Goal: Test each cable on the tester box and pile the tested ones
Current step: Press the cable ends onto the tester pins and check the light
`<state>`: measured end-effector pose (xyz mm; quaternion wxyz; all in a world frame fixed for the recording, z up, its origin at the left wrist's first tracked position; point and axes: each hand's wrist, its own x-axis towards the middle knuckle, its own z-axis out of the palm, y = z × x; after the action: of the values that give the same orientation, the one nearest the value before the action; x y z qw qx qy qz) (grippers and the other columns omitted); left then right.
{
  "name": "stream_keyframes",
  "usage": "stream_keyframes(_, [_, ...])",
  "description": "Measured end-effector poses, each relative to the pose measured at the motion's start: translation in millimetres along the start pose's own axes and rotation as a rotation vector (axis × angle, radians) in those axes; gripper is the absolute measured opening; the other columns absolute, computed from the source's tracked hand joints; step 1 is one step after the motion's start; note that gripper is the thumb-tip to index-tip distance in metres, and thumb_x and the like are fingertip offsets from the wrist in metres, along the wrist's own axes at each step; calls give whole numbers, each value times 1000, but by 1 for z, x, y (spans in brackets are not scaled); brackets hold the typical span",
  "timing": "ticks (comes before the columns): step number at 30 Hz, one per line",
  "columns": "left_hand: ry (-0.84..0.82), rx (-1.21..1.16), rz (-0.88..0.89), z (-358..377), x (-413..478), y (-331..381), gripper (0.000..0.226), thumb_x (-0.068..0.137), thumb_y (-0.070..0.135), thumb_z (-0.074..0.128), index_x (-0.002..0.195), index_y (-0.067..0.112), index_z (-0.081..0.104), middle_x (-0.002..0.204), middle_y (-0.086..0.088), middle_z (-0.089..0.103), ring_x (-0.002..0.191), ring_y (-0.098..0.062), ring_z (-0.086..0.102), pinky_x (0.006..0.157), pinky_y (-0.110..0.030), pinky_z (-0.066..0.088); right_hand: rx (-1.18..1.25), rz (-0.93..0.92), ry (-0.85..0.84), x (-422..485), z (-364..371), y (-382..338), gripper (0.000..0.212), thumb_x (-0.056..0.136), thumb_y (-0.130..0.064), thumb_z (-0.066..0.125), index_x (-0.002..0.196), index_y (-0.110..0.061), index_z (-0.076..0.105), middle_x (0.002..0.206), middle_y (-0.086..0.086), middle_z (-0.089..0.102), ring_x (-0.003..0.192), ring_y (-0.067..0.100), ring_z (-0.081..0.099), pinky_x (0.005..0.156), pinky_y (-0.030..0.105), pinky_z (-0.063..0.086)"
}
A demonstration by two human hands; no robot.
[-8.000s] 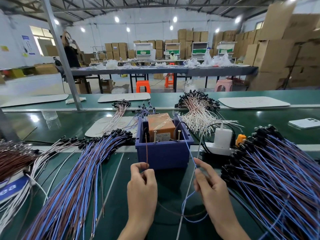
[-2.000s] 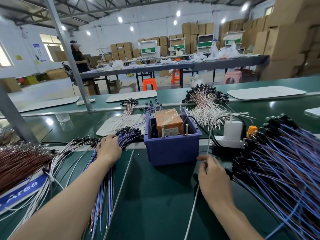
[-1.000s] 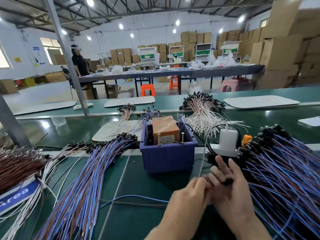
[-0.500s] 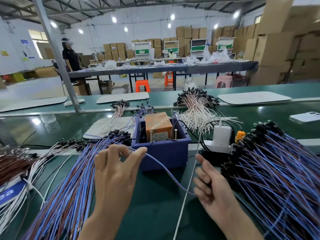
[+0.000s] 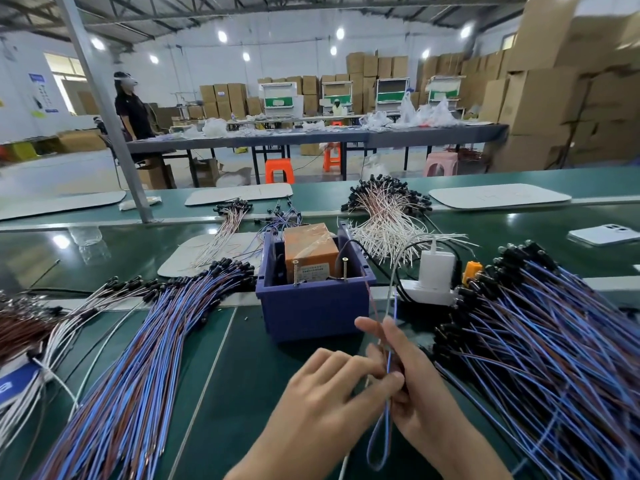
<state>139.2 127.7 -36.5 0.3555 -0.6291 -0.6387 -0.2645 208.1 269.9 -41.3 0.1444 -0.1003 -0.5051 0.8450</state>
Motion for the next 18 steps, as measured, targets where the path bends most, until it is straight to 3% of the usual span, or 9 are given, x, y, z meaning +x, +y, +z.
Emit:
stream_keyframes(4, [-122,-40,-68,4,-4,-4,25,92,12,69,113,24,75,104,5,67,84,-13,61,72,-27,51,3,-117,77,4,-2,5,39,84,-53,63,98,-19,76,58,-3,36,39,7,22,34,19,21])
stream_keyframes(7, [-97,-198,-286,-1,-9,-8,34,92,5,59,115,25,74,111,9,63,94,-11,61,78,-25,51,-203,-193,183,1,2,9,34,86,-58,55,82,-28,69,55,-3,34,41,8,27,37,19,26])
stream_keyframes(11, [34,-387,-580,-5,-10,-6,34,97,10,51,117,30,69,109,18,59,94,-10,63,75,-18,48,-561,-321,260,-2,11,19,31,97,-59,40,88,-36,60,65,-11,53,59,3,46,57,19,39])
stream_keyframes(15, [-24,-410,-623,3,-7,6,23,98,39,52,118,37,61,101,18,58,87,-7,63,71,-27,53,-568,-343,242,-3,19,21,22,100,-50,44,90,-39,59,81,-8,67,73,9,62,67,23,52])
stream_keyframes(18, [-47,-407,-661,8,-9,7,15,97,34,61,111,36,63,99,18,58,88,-3,63,72,-30,54,-560,-347,251,-5,20,18,19,99,-49,45,89,-41,60,83,-9,67,76,7,63,69,18,50])
